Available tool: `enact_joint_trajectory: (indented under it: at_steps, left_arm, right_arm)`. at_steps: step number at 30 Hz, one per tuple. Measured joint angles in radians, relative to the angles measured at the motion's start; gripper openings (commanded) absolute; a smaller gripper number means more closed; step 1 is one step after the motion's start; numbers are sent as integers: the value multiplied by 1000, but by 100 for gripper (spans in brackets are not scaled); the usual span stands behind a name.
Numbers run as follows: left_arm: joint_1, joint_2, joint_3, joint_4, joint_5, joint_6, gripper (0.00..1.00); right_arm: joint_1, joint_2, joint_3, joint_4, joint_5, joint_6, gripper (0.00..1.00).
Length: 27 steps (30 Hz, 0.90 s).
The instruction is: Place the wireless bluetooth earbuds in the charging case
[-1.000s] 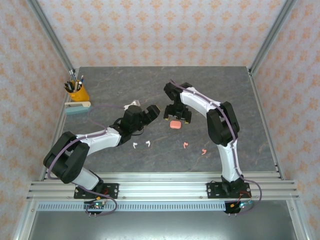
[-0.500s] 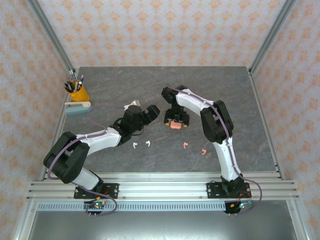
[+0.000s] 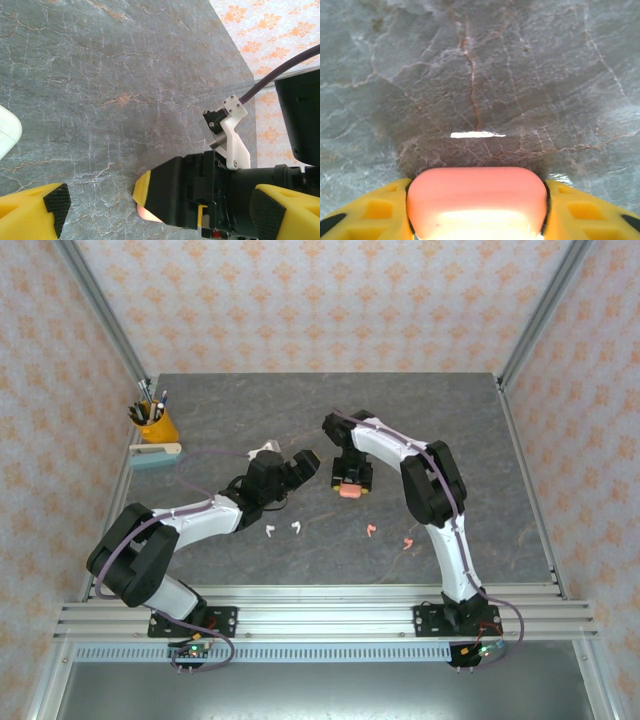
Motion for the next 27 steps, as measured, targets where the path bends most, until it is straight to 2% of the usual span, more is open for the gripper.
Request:
enact_joint_trajectory:
  at_steps: [2,8,27]
  left_arm:
    - [0,0,0,0,0,0,95]
    - [0,0,0,0,0,0,95]
    - [0,0,0,0,0,0,95]
  right_arm:
    - [0,-10,-9,4,-1,4,35]
    - [0,-30,-24,15,-9,12,34]
    - [0,-63,-36,23,-19,28,42]
